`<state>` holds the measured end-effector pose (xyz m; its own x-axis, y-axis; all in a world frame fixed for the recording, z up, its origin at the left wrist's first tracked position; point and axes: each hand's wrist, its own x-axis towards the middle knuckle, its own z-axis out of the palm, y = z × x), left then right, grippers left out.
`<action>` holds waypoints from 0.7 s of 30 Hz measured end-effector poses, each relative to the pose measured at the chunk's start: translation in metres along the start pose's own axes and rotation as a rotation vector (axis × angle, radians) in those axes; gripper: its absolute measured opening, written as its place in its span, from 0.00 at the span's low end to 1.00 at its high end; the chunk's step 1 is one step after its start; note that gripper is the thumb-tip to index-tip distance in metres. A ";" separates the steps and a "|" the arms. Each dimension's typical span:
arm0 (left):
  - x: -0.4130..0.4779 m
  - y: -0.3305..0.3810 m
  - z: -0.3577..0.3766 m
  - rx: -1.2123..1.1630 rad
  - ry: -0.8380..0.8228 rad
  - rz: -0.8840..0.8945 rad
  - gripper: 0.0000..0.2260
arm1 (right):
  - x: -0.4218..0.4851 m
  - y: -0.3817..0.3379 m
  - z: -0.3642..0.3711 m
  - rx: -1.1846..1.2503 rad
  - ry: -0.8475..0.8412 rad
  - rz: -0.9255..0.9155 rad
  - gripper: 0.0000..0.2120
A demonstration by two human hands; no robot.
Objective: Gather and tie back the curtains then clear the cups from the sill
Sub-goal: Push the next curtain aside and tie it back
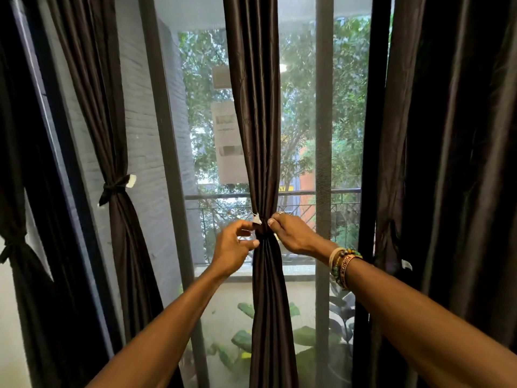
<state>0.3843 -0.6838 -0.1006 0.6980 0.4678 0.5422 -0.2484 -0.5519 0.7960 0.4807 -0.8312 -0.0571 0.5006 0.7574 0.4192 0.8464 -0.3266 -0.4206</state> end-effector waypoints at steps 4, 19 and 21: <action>-0.004 -0.006 0.004 0.256 0.029 0.200 0.10 | 0.000 -0.004 0.005 -0.014 -0.011 0.006 0.13; 0.006 -0.004 0.012 0.333 -0.074 0.204 0.06 | -0.010 -0.008 0.008 -0.437 0.178 -0.189 0.13; 0.004 -0.005 0.013 0.292 -0.035 0.182 0.07 | -0.010 -0.007 0.011 -0.405 0.276 -0.146 0.14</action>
<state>0.3970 -0.6880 -0.1056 0.6834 0.3223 0.6550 -0.1721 -0.8008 0.5736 0.4677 -0.8307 -0.0671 0.3546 0.6516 0.6706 0.8863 -0.4627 -0.0190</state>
